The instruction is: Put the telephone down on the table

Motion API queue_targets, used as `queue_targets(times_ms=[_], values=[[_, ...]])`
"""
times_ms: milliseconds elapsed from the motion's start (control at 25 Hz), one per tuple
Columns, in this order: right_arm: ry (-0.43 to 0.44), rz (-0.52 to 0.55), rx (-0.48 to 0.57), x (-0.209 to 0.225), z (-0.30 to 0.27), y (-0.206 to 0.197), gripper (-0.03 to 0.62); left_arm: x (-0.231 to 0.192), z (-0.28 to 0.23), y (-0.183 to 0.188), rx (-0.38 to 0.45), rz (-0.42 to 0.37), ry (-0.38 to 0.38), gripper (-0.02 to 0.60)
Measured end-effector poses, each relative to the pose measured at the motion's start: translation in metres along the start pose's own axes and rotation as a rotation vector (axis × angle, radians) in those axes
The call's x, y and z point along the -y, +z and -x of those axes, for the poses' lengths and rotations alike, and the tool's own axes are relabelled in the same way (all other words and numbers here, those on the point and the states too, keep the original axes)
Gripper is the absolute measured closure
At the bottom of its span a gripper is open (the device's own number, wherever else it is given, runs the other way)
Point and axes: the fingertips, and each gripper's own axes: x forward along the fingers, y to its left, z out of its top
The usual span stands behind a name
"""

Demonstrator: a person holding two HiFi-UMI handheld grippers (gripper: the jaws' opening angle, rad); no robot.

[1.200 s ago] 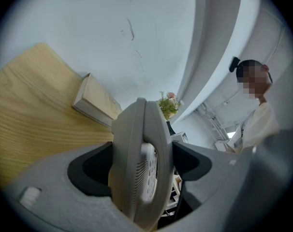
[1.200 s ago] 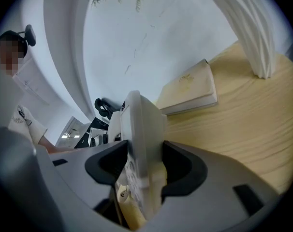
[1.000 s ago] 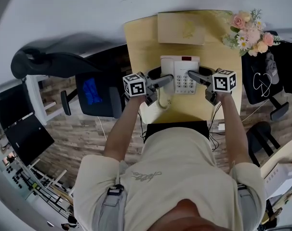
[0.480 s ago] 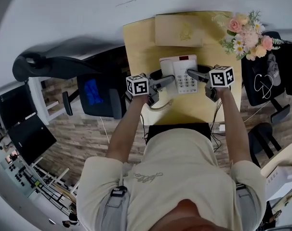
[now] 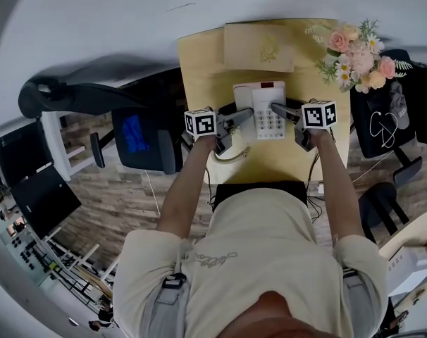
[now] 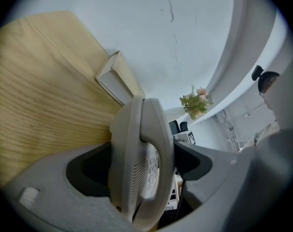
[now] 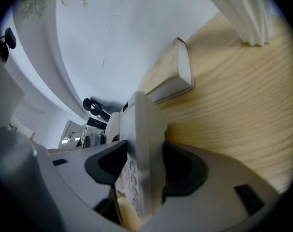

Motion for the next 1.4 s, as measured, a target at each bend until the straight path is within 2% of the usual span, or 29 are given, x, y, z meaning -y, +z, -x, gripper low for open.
queue_targets(times_ms=[200,480,640,720,880,1000,1040,1200,1280,1400], values=[[-0.02,-0.017,0.036,0.005,-0.002,0.002,0.37,-0.005,-0.002,0.004,0.038,0.043,0.011,0.195],[-0.07,-0.019,0.068,0.005,0.001,0.004,0.368,0.001,0.003,0.007,0.066,0.042,0.017,0.196],[-0.193,0.007,0.1,0.007,0.016,0.004,0.37,-0.001,0.009,0.004,0.055,-0.052,0.12,0.196],[-0.227,0.017,0.136,0.002,0.029,0.003,0.37,0.005,0.014,0.003,0.048,-0.1,0.155,0.198],[-0.234,0.044,0.17,-0.014,0.052,-0.007,0.373,0.02,0.029,0.006,0.091,-0.178,0.191,0.204],[-0.221,0.079,0.166,-0.036,0.065,-0.024,0.374,0.035,0.048,0.002,0.134,-0.25,0.228,0.263],[-0.211,0.092,0.165,-0.046,0.069,-0.029,0.375,0.042,0.052,-0.002,0.14,-0.273,0.229,0.289],[-0.205,0.176,0.173,-0.081,0.082,-0.042,0.383,0.08,0.064,-0.013,0.147,-0.378,0.198,0.324],[-0.193,0.208,0.191,-0.1,0.086,-0.043,0.426,0.097,0.07,-0.015,0.158,-0.439,0.195,0.359],[-0.206,0.285,0.202,-0.123,0.09,-0.043,0.518,0.115,0.084,-0.018,0.178,-0.525,0.236,0.412]])
